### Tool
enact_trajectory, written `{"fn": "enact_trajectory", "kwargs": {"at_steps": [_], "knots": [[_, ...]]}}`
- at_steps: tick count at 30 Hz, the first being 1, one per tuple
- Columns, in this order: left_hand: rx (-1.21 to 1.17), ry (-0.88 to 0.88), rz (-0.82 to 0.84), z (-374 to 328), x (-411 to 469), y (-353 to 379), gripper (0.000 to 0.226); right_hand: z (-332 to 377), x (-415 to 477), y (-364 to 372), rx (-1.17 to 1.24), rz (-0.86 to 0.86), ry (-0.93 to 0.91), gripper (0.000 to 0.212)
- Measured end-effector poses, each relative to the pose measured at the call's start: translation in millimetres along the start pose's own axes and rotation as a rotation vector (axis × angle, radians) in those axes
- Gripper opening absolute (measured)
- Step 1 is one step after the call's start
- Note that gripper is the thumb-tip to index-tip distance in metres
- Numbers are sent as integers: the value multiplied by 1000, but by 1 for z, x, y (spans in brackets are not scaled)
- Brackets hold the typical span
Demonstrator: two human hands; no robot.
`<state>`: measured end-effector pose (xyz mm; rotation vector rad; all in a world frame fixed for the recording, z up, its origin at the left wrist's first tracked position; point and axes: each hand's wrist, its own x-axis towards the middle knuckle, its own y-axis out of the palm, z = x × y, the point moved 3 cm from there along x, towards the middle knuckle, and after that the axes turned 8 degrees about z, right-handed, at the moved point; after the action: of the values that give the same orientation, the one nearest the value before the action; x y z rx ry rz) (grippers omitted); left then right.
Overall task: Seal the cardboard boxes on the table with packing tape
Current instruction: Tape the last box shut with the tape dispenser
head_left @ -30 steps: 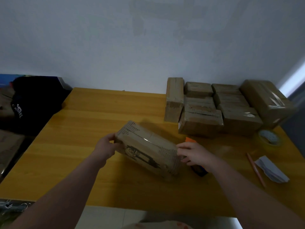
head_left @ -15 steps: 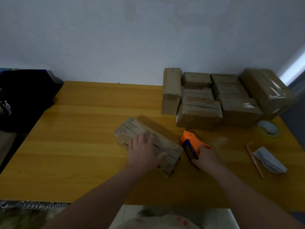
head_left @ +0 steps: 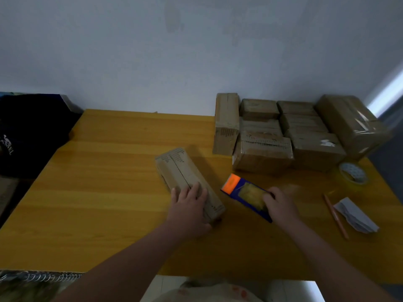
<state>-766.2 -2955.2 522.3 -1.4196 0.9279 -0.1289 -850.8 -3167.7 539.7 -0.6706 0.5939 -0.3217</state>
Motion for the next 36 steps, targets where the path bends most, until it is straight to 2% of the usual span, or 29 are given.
{"fn": "enact_trajectory", "kwargs": {"at_steps": [2,8,12,14,16,17,18,20,22,24,26,30,36], "knots": [[-3,31,10,12,-3,-3,92,10,-8,-4,164,-33,-12,18],[83,114,-32,36,-6,-12,61,33,-19,-1,655,32,13,17],[104,91,-71,49,-10,-16,59,42,-20,7,717,90,-55,15],[-9,97,-135,55,-11,-18,57,46,-19,10,726,109,-92,17],[-349,58,-290,59,-15,-26,45,49,-18,12,728,126,-126,27],[-619,-13,-349,62,-18,-31,36,50,-18,13,722,137,-143,30],[-957,-99,-320,62,-21,-37,34,52,-18,14,718,150,-163,31],[-1572,-194,-67,58,-24,-41,41,56,-20,18,708,179,-213,31],[-1755,-153,138,54,-27,-44,34,60,-22,21,662,192,-256,36],[-1775,-105,123,55,-29,-45,20,64,-24,24,574,196,-304,48],[-1780,-104,47,60,-27,-43,19,65,-26,25,494,216,-343,58],[-1595,-166,-69,70,-24,-34,15,71,-31,25,311,319,-459,60],[-1469,-222,-202,81,-25,-20,30,84,-31,22,115,465,-539,69]]}}
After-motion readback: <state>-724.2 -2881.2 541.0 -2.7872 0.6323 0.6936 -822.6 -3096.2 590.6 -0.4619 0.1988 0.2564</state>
